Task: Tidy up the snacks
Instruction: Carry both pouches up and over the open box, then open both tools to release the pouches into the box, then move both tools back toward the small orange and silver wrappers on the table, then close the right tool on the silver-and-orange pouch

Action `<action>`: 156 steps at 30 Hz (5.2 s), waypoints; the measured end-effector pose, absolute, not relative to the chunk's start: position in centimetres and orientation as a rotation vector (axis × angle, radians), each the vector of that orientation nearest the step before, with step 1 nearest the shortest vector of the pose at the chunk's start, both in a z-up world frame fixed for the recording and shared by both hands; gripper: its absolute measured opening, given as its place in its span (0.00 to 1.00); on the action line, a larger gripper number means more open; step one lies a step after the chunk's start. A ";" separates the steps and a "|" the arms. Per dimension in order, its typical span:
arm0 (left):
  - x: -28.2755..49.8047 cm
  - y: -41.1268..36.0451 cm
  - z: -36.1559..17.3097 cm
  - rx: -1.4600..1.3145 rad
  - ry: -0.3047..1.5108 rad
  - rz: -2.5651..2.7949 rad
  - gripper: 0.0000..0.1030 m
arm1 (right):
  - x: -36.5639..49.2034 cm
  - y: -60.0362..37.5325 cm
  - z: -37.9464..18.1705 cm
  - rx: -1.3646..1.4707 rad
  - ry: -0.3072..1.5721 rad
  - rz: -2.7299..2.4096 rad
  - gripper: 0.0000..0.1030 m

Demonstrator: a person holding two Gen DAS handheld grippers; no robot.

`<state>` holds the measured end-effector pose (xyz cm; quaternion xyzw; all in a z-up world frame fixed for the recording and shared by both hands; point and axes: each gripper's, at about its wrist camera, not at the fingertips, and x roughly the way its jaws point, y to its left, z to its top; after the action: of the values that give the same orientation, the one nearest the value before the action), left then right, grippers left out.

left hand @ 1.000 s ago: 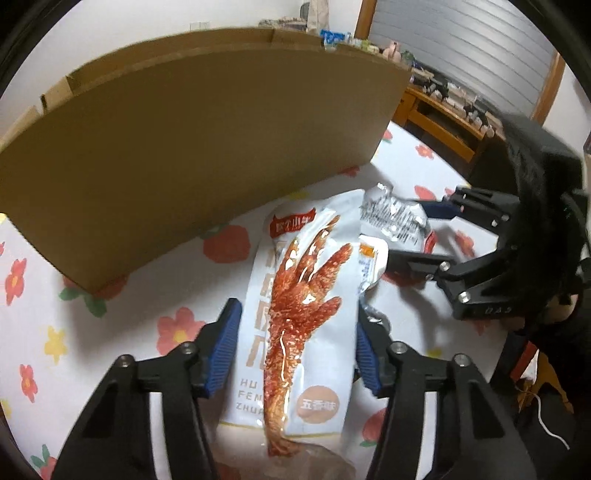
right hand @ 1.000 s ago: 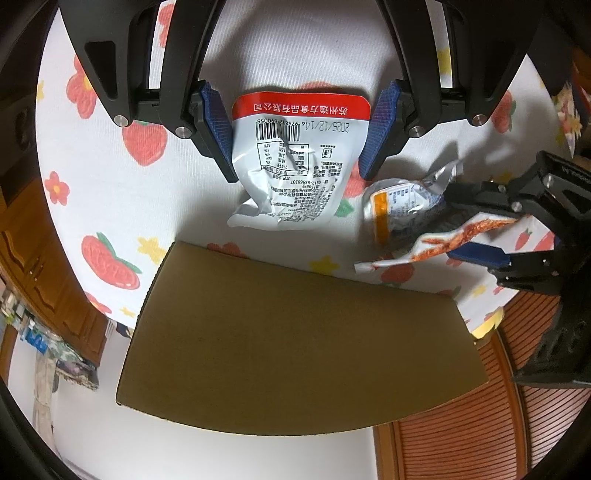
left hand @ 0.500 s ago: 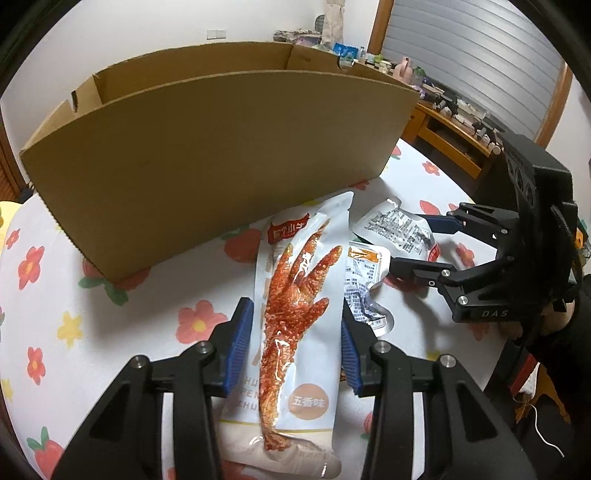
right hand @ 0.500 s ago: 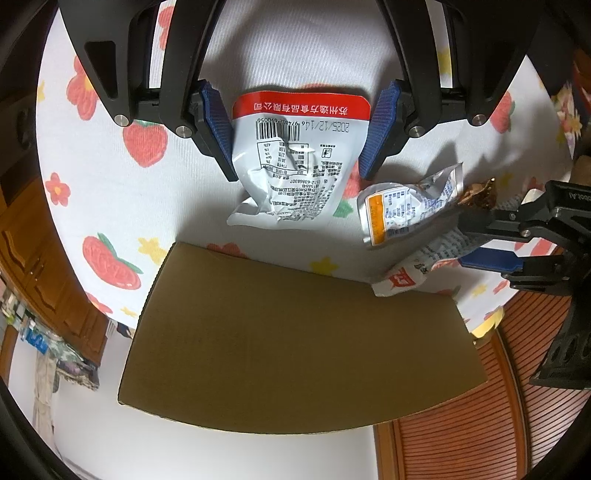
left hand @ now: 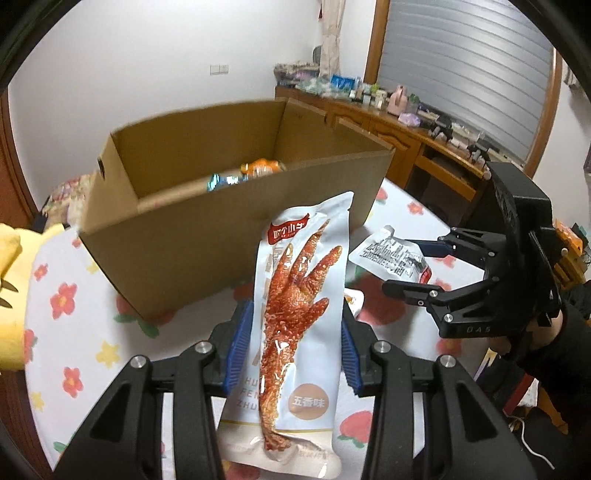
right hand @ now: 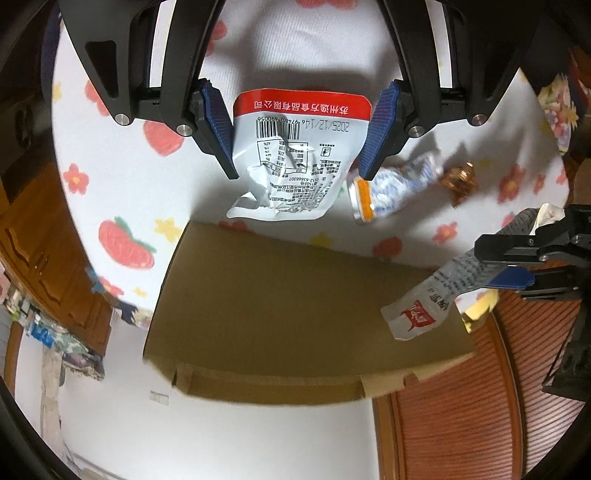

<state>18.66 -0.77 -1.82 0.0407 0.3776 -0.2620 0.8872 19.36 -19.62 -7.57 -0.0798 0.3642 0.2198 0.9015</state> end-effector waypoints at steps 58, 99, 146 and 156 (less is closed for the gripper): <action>33.1 -0.7 2.1 0.138 0.736 -0.353 0.46 | 31.8 -18.2 0.4 -0.123 0.663 0.568 0.73; 18.3 0.2 0.9 0.152 0.669 -0.369 0.60 | 19.4 -17.5 0.0 -0.105 0.661 0.550 0.83; 16.5 0.4 -10.3 -0.003 0.838 -0.391 0.60 | 20.2 -15.0 -10.1 -0.037 0.876 0.528 0.69; 16.3 0.6 -10.2 -0.009 0.836 -0.391 0.60 | 21.1 -13.3 -10.2 -0.123 0.868 0.511 0.60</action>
<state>16.29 0.56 -10.22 -0.0046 0.4035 -0.1888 0.8953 21.07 -13.28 -10.20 -0.0588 0.4157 0.2446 0.8740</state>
